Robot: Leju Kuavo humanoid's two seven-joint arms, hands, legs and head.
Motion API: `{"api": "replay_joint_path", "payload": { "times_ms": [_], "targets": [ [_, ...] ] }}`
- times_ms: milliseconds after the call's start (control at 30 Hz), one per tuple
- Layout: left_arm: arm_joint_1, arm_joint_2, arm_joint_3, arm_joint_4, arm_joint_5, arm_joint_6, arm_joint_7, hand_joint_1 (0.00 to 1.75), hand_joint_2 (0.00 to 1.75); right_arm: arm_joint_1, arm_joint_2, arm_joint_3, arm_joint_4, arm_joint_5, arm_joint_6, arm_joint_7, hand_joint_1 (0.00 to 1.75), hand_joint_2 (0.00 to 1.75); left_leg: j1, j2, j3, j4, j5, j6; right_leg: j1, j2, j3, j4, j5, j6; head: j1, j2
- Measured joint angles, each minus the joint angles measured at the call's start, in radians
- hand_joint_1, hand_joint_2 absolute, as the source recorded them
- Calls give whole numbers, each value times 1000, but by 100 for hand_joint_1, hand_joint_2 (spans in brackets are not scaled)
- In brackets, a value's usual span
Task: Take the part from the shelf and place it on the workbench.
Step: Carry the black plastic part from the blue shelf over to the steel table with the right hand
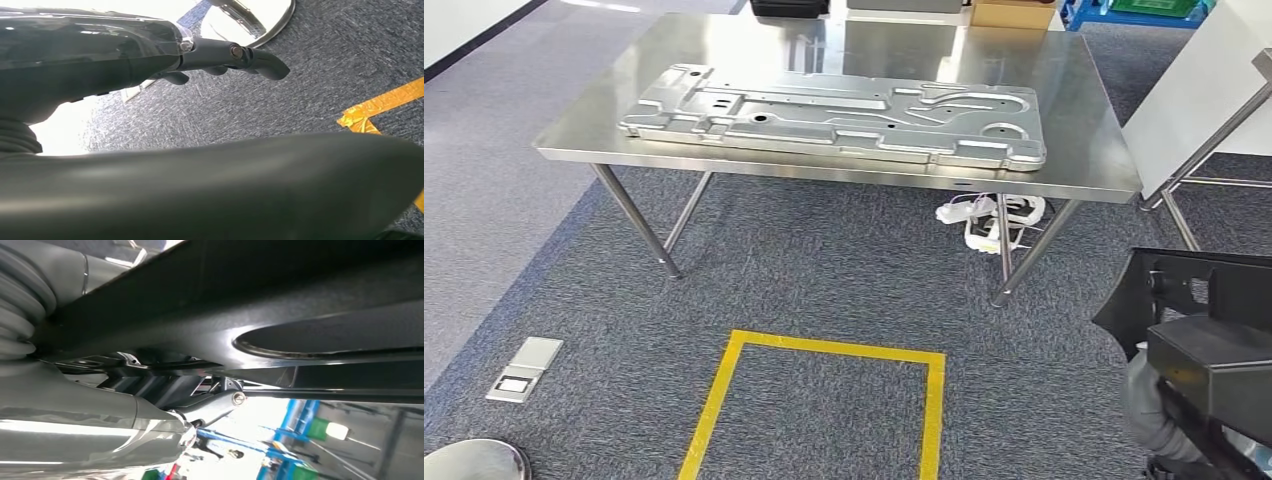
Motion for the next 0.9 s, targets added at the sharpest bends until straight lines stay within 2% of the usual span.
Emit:
{"api": "replay_joint_path", "payload": {
  "times_ms": [167, 367, 533, 733, 900],
  "targets": [
    [0, 0, 0, 0, -1, -2, 0, 0, 175, 0, 1, -41, -15, -15, 17, -11, 175, 175, 0, 0, 1, 0, 0, 0, 0, 0, 1, 0, 0, 0, 0, 0],
    [0, 0, 0, 0, -5, -3, 0, 0, 175, 0, 21, -46, -16, 1, 21, -24, 175, 175, 0, 0, 1, 0, 0, 0, 0, 0, 1, 0, 0, 0, 0, 0],
    [0, 0, 0, 0, -5, -3, 12, 0, 175, 0, 66, -49, -22, 34, -44, -37, 175, 175, 0, 0, 1, 0, 0, 0, 0, 0, 1, 0, 0, 0, 0, 0],
    [0, 0, 0, 0, -13, -9, 15, 0, 175, -2, 129, -79, -6, 27, -149, 17, 175, 175, 0, 0, 1, 0, 0, 0, 0, 0, 2, 0, 0, 0, 0, 0],
    [-1, 0, -3, 0, -23, -13, 15, 0, 175, -24, 171, -164, 65, -41, -152, 51, 175, 175, -1, 0, 2, 0, 0, 0, 0, 0, 2, 0, 0, 0, 0, 0]
  ]
}}
